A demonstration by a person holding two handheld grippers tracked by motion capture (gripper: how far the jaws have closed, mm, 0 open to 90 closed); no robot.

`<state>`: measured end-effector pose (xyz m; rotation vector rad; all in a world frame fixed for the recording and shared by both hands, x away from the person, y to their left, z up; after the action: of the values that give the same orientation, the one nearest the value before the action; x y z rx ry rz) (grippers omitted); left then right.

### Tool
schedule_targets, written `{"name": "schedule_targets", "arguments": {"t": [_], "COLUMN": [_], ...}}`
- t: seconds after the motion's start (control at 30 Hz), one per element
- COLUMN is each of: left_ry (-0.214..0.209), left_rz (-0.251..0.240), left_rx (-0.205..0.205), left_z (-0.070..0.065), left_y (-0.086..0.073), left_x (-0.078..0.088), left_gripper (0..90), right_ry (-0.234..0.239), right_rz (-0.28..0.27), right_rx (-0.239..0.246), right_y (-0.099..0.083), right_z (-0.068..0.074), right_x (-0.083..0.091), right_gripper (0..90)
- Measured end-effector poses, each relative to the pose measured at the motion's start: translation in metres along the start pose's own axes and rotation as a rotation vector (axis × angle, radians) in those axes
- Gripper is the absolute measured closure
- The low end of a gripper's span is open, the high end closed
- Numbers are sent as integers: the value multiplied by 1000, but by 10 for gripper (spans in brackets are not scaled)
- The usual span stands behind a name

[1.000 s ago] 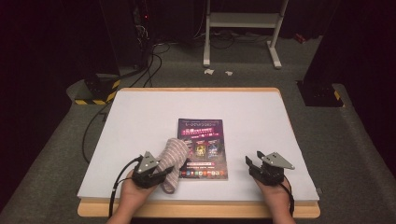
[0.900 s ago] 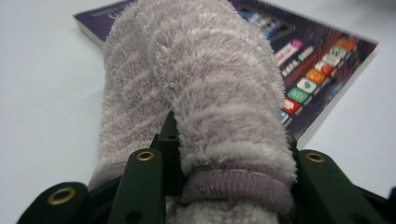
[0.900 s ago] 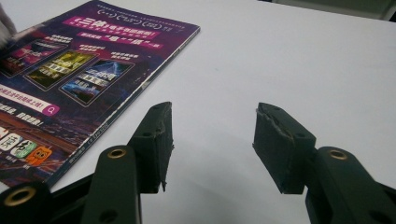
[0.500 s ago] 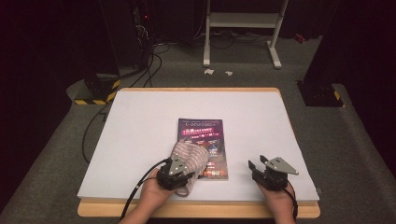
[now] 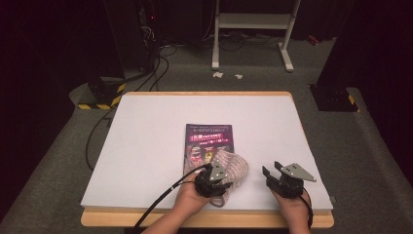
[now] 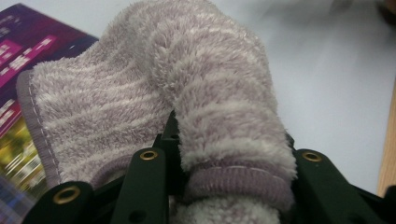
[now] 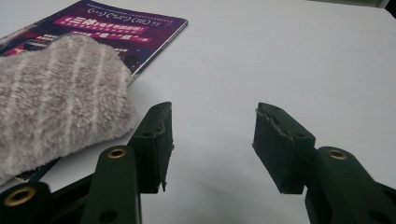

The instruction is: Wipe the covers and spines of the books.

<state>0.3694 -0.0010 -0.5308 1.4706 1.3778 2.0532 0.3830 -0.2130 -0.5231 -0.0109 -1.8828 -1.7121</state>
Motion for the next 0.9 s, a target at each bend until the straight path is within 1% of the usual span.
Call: {"name": "schedule_targets", "arguments": {"t": [0.07, 0.13, 0.17, 0.2, 0.3, 0.4, 0.47, 0.5, 0.57, 0.6, 0.63, 0.7, 0.77, 0.8, 0.83, 0.87, 0.9], "left_ry": [0, 11, 11, 21, 61, 101, 128, 150, 179, 179, 194, 197, 203, 203, 192, 192, 179], "left_rz": [1, -7, -7, -12, -12, -13, -11, -7, -2, -2, 0, 3, 11, 11, 17, 17, 19], "left_rx": [4, 29, 29, 55, 76, 115, 133, 143, 155, 155, 163, 164, 137, 137, 125, 125, 119], "left_z": [2, 10, 10, 18, 32, 47, 56, 62, 69, 69, 73, 73, 70, 70, 64, 64, 59], "left_y": [-1, -9, -9, -17, -30, -47, -57, -63, -69, -69, -73, -73, -71, -71, -67, -67, -62], "left_x": [1, 9, 9, 18, 35, 57, 69, 78, 89, 89, 96, 98, 94, 94, 88, 88, 81], "left_gripper": [616, 616, 617, 617, 618, 619, 619, 620, 620, 620, 620, 622, 625, 626, 627, 628, 628], "right_ry": [3, 10, 11, 14, 17, 17, 16, 16, 17, 18, 19, 20, 22, 22, 22, 22, 23], "right_rz": [0, -1, 0, 1, 2, 2, 2, 2, 4, 5, 7, 9, 10, 10, 7, 7, 8], "right_rx": [2, 7, 10, 11, 11, 13, 14, 13, 11, 11, 12, 14, 16, 16, 15, 14, 13], "right_y": [0, 1, 1, 1, 1, 1, 1, 1, 1, 1, 1, 0, 1, 1, 1, 1, 1], "right_z": [0, 3, 3, 4, 5, 5, 4, 4, 4, 4, 5, 6, 6, 6, 6, 6, 6], "right_x": [-1, -2, -3, -3, -4, -3, -3, -3, -4, -4, -4, -5, -5, -5, -5, -5, -5], "right_gripper": [474, 473, 474, 473, 473, 474, 473, 473, 473, 473, 474, 473, 474, 474, 473, 474, 474]}}
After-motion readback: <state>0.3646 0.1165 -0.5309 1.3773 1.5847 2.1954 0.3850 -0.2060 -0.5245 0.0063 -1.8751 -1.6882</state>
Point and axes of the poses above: each handheld gripper's, and its own axes: x roughly backward along the jaws, y roughly out of its top, z roughly to its left, the point moved 6 cm from there along -x, roughly forward along the jaws, and after that the axes turned 4 degrees about -z, right-handed, at the moved point
